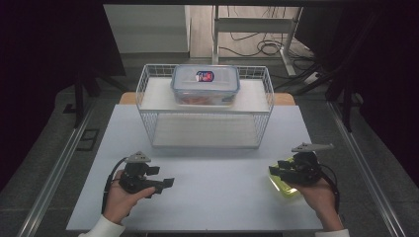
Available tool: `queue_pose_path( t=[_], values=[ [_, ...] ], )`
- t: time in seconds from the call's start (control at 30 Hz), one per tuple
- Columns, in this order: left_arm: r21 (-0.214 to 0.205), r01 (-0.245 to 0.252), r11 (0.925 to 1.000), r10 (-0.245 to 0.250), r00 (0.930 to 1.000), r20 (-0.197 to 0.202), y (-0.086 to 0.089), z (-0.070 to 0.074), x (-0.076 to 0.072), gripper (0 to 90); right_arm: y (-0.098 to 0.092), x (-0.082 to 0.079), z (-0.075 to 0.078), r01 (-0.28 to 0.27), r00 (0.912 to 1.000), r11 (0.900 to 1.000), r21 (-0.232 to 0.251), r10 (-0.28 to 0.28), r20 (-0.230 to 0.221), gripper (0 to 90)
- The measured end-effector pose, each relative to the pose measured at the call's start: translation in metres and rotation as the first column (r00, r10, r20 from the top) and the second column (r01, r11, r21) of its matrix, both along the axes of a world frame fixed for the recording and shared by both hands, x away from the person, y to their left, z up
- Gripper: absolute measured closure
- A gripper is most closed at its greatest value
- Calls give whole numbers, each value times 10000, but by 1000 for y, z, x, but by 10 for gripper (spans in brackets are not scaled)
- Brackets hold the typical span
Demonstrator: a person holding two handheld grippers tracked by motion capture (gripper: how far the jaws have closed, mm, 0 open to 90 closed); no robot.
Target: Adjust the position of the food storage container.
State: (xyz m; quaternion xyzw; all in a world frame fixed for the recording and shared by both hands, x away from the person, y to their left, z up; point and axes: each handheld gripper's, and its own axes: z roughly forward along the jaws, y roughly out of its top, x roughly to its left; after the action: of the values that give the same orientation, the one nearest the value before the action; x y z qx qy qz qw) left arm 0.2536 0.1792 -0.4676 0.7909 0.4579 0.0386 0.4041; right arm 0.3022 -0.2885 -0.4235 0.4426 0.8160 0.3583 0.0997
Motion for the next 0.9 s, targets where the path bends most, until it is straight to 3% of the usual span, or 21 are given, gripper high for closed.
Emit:
queue_pose_path(
  t=[0.17,0.47,0.77,0.9],
  values=[
    [90,36,10000,-35,9999,-163,-1,-5,1,242,-13,2,-2,379,9993,9991,-171,-380,-20,610],
    [291,134,9995,-123,9993,-363,-5,-11,3,241,-53,17,0,1294,9916,9904,-485,-1297,-32,866],
    [407,197,9990,-176,9985,-514,-7,-16,4,241,-97,45,-15,2697,9622,9552,-1218,-2724,-59,891],
    [410,141,9991,-118,9985,-540,-6,-17,4,241,-106,51,-22,2964,9537,9407,-1651,-3009,-25,891]
  ],
)
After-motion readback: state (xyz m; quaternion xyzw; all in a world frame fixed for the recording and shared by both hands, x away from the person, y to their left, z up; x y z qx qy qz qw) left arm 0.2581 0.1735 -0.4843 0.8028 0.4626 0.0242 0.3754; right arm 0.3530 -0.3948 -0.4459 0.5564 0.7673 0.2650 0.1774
